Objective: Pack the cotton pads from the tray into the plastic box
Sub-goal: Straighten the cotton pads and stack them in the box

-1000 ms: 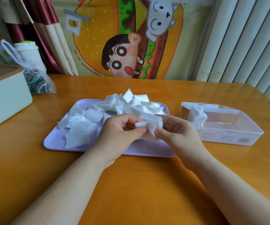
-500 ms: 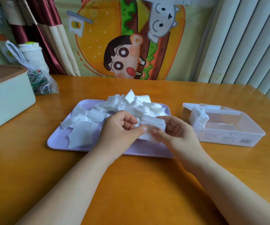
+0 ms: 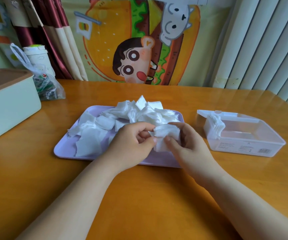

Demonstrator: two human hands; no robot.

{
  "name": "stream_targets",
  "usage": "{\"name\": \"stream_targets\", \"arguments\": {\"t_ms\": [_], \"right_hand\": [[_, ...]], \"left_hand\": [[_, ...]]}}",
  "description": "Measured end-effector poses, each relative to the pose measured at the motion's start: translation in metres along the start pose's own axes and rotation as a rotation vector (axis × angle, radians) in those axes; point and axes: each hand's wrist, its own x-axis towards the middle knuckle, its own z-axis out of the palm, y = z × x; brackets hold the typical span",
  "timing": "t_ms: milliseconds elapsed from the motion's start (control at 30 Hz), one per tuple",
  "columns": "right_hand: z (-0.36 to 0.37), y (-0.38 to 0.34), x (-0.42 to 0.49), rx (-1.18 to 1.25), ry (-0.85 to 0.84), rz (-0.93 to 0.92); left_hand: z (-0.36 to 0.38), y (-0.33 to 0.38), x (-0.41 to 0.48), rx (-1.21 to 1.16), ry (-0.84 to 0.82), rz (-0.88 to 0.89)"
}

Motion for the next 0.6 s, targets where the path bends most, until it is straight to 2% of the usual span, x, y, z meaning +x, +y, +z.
{"name": "stream_targets", "arguments": {"t_ms": [100, 133, 233, 367, 467, 600], "right_hand": [[-0.002, 0.002, -0.002, -0.171, 0.139, -0.053], [-0.002, 0.004, -0.003, -0.242, 0.161, -0.066], [0.002, 0.005, -0.004, -0.349, 0.164, -0.056], [0.001, 0.007, -0.002, -0.263, 0.147, 0.022], [-0.001, 0.009, 0.000, -0.203, 0.169, 0.060], [-0.001, 0.008, 0.001, -0.195, 0.174, 0.052]], "left_hand": [[-0.021, -0.013, 0.007, 0.505, 0.144, -0.059], [-0.026, -0.016, 0.007, 0.591, 0.152, -0.092], [-0.027, -0.020, 0.007, 0.550, 0.107, -0.161], [-0.019, -0.020, 0.005, 0.461, 0.004, -0.130], [-0.013, -0.018, 0.005, 0.471, 0.057, -0.121], [0.002, -0.012, 0.014, 0.634, 0.130, -0.144]]}}
